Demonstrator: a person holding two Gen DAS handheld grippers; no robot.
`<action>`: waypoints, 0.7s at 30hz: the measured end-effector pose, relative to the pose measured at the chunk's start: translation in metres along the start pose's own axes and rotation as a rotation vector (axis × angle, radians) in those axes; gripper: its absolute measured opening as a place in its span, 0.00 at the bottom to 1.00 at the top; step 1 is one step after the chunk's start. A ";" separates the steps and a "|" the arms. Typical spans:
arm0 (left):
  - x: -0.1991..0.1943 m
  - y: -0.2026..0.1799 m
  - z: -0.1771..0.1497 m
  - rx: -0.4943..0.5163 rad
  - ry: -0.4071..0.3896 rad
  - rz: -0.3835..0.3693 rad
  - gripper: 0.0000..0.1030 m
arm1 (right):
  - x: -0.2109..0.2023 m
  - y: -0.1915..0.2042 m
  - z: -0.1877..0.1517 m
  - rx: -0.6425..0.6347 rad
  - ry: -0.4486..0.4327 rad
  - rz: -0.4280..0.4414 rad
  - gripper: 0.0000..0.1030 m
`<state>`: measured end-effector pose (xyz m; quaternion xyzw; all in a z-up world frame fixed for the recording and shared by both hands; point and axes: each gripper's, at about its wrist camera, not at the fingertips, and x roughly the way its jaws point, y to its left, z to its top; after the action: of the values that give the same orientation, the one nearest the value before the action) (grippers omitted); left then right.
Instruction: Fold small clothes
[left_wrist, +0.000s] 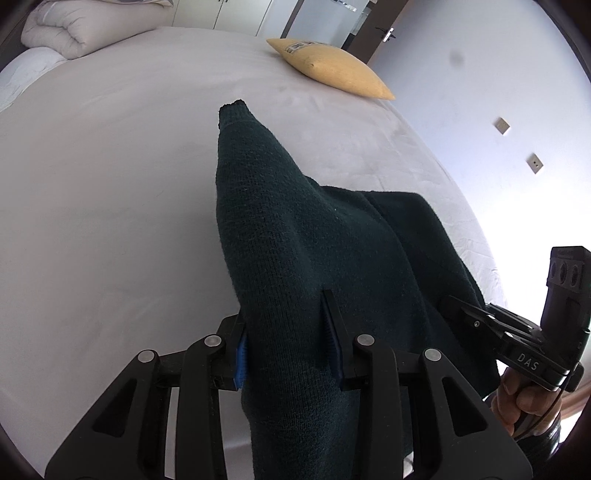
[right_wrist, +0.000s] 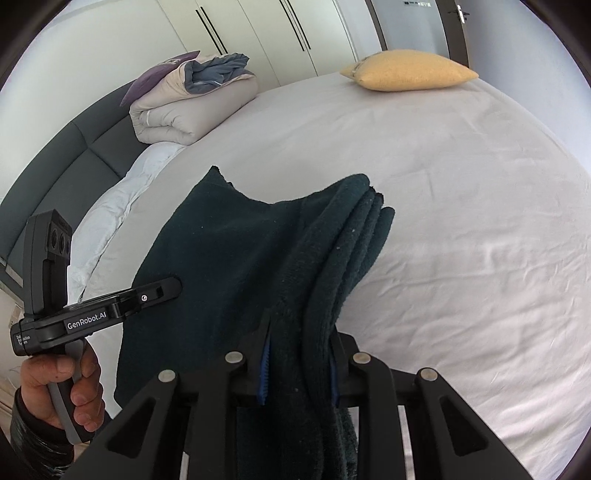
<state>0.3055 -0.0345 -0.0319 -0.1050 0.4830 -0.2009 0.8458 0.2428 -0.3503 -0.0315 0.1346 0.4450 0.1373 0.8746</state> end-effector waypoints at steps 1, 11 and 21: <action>-0.003 0.000 -0.004 0.009 -0.004 0.003 0.30 | 0.001 0.000 -0.001 0.007 0.001 0.004 0.24; 0.015 0.000 -0.007 0.014 -0.009 -0.004 0.30 | 0.018 0.004 -0.006 0.033 -0.001 0.020 0.24; 0.037 -0.004 0.021 0.026 -0.030 0.011 0.30 | 0.028 -0.009 0.019 0.042 -0.043 0.020 0.25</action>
<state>0.3394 -0.0543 -0.0481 -0.0943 0.4681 -0.2011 0.8553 0.2750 -0.3508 -0.0452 0.1602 0.4274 0.1335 0.8797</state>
